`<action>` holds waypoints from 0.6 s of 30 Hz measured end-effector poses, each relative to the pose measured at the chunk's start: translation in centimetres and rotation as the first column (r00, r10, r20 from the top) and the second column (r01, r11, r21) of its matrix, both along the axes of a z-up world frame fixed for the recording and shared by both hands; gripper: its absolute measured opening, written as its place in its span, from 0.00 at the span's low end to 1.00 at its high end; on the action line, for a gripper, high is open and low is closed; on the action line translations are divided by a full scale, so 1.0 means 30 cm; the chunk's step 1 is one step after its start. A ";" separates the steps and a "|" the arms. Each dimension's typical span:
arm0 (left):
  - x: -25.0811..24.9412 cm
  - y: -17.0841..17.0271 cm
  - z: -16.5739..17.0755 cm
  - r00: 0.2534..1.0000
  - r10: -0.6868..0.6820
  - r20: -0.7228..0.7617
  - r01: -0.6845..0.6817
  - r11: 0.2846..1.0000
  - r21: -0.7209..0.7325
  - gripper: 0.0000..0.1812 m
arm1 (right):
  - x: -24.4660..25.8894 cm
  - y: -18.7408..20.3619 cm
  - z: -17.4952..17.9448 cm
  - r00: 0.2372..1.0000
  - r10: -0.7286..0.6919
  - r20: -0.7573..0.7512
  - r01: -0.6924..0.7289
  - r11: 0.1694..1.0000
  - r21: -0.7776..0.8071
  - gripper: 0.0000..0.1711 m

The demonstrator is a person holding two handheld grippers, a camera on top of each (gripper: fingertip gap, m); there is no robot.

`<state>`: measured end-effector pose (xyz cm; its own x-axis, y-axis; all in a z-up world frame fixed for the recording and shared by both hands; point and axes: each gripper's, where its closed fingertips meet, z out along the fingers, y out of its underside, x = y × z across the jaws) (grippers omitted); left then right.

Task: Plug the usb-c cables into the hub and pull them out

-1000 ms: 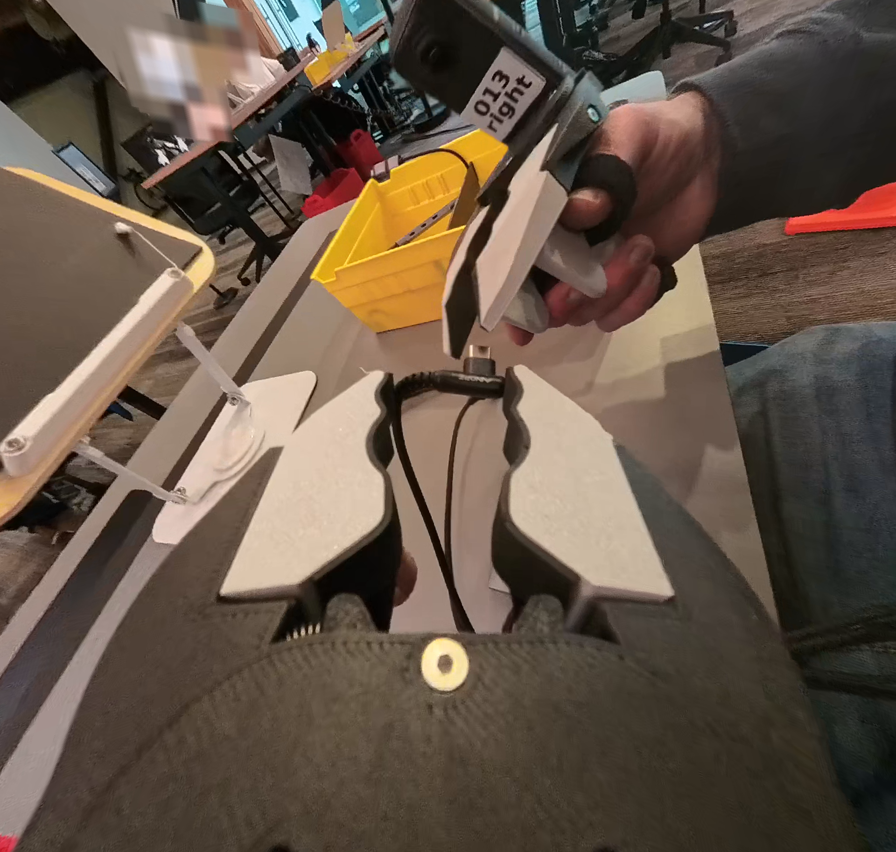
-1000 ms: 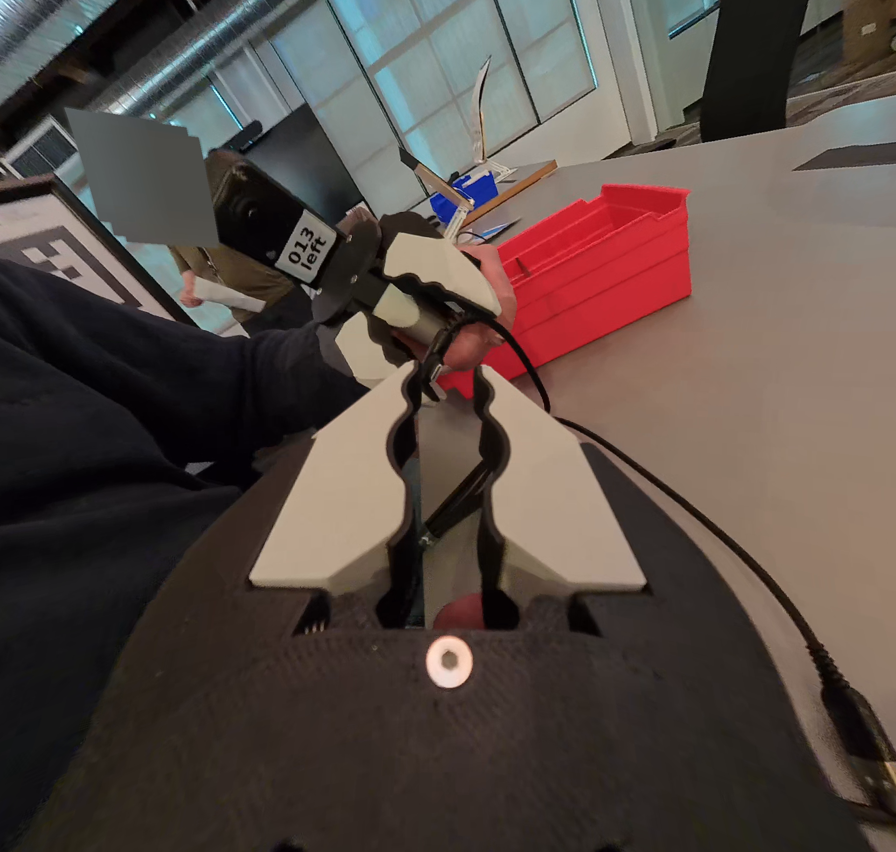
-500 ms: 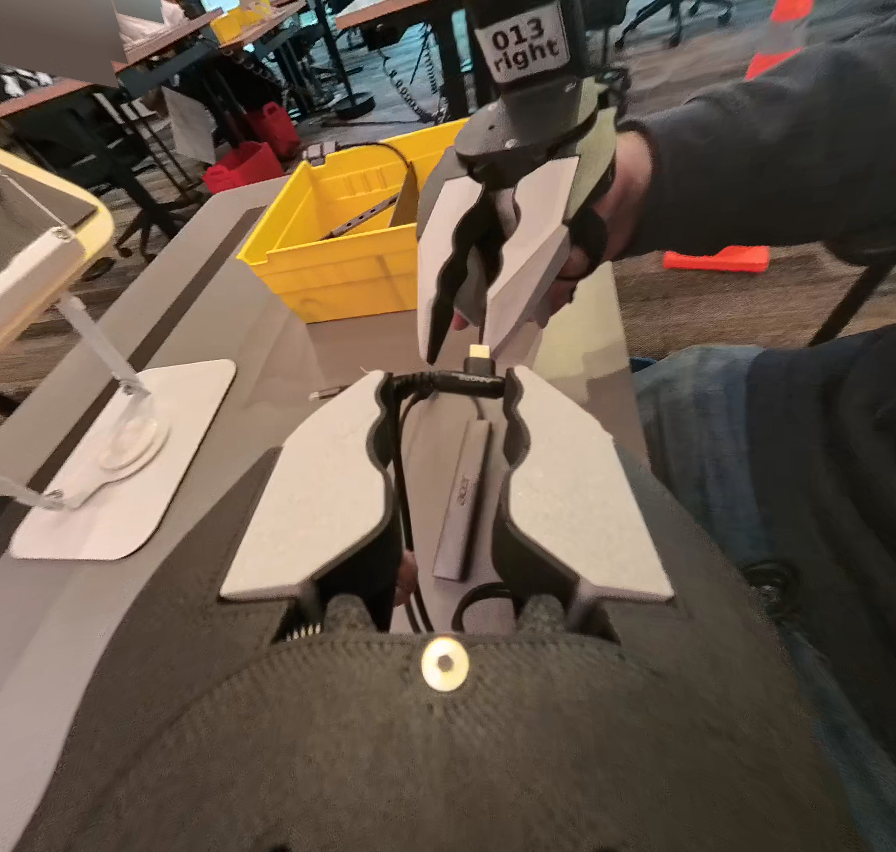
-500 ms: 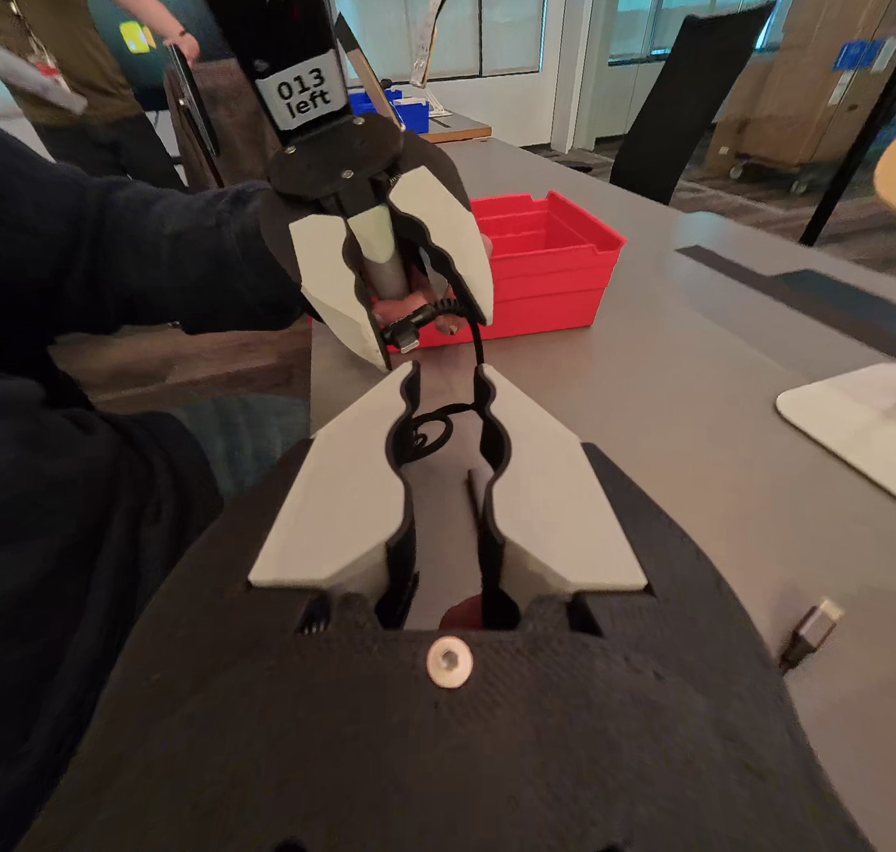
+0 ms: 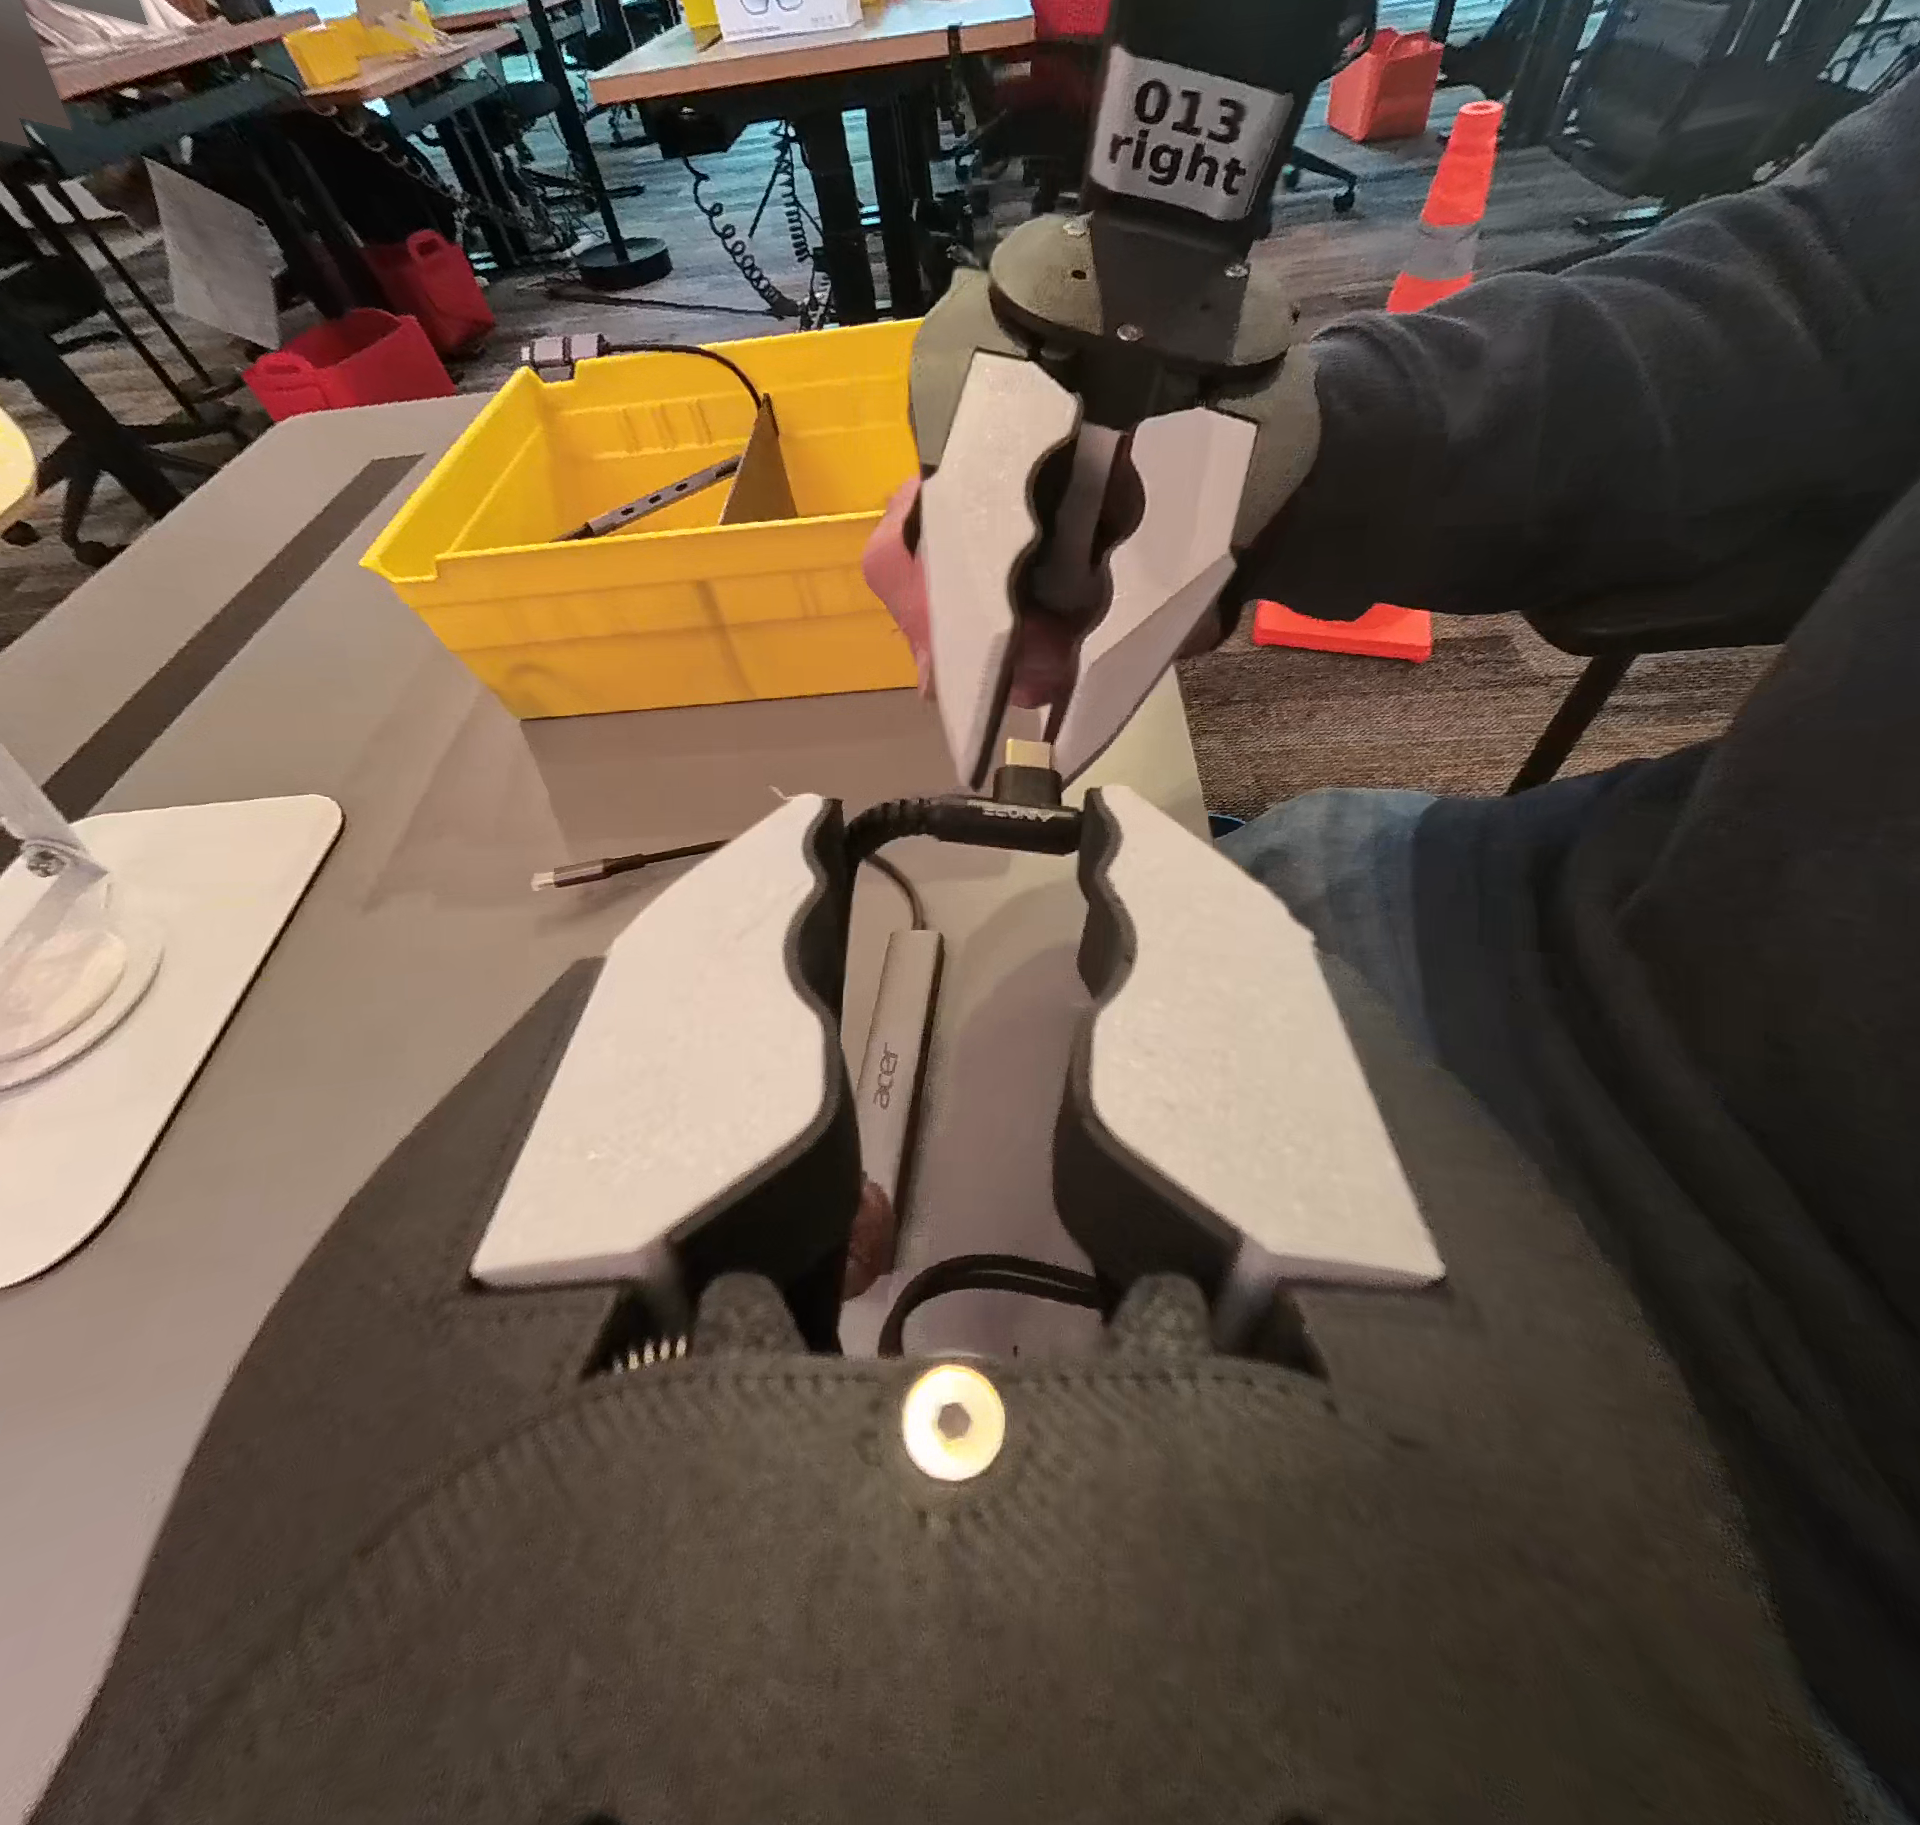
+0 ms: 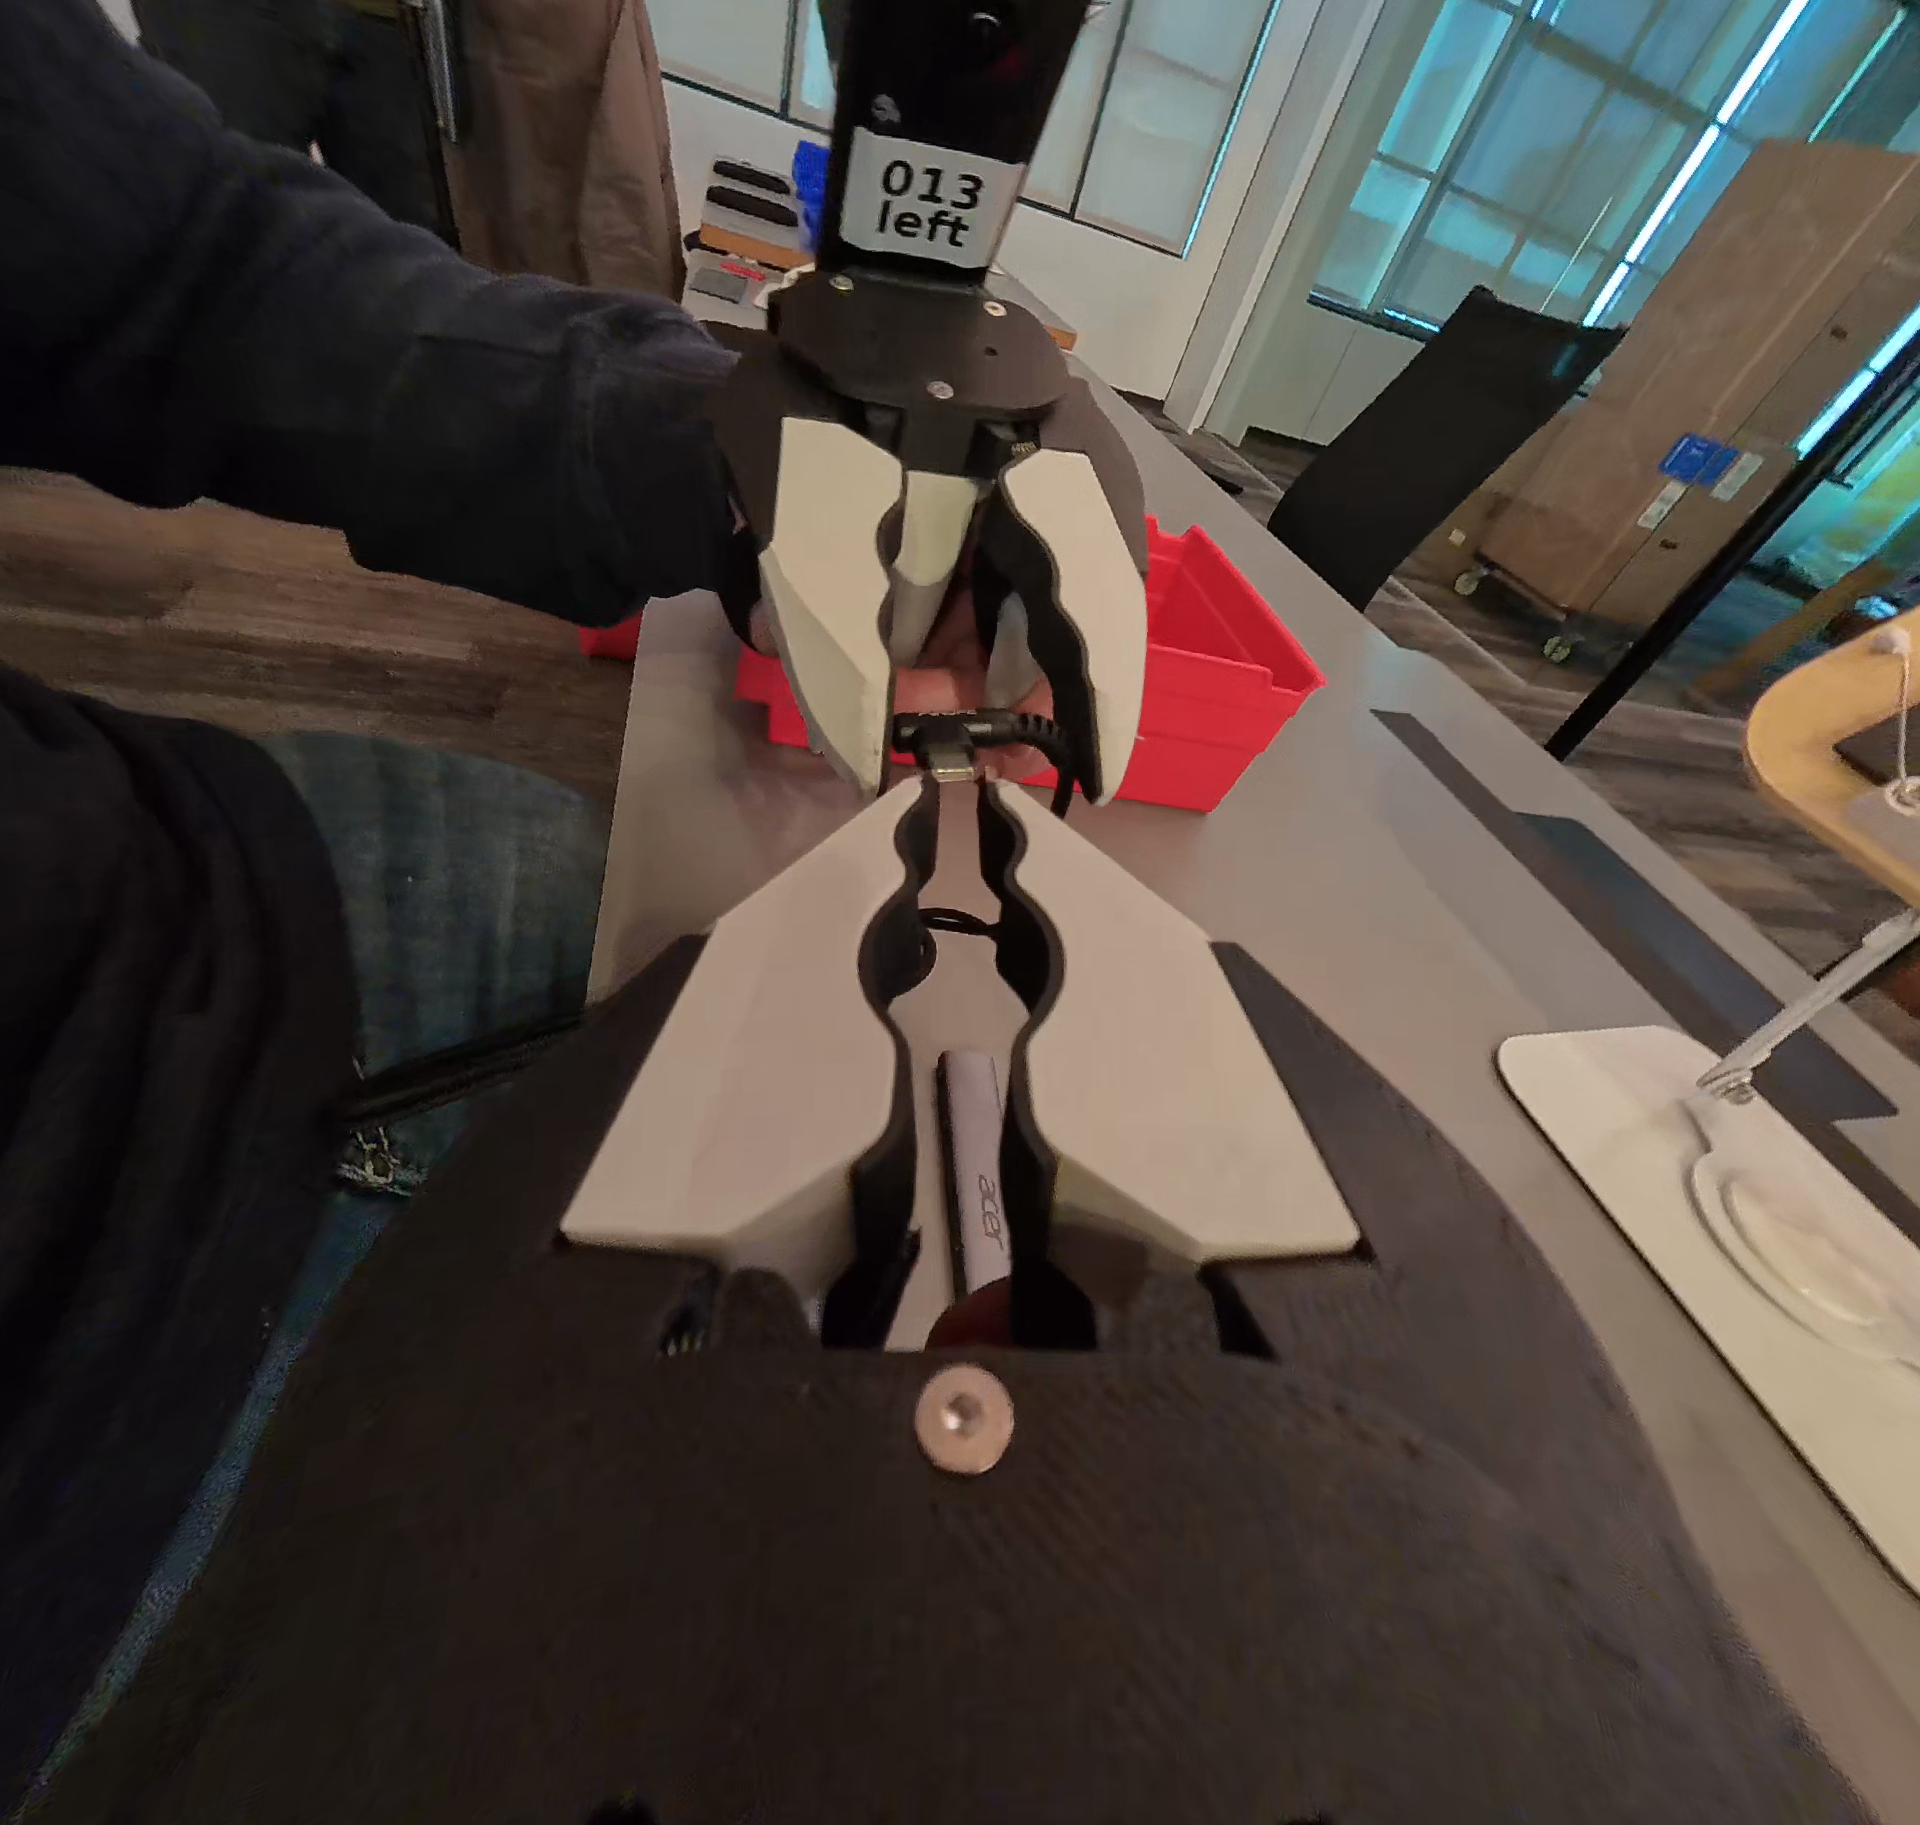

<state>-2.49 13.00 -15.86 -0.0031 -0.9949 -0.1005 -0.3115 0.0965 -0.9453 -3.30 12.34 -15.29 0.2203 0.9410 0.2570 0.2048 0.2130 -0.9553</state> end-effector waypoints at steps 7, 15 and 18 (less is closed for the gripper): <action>-0.002 -0.018 -0.001 0.999 -0.036 -0.002 0.036 0.998 -0.044 0.23 | -0.011 -0.024 0.000 0.999 0.024 0.029 -0.025 0.998 0.049 0.04; -0.008 -0.033 0.004 0.998 -0.067 0.002 0.067 0.995 -0.074 0.24 | -0.023 -0.038 0.013 0.999 0.037 0.010 -0.038 0.998 0.057 0.04; -0.009 -0.036 0.001 0.997 -0.075 -0.005 0.074 0.994 -0.079 0.24 | -0.024 -0.039 0.011 0.999 0.039 0.017 -0.040 0.997 0.060 0.05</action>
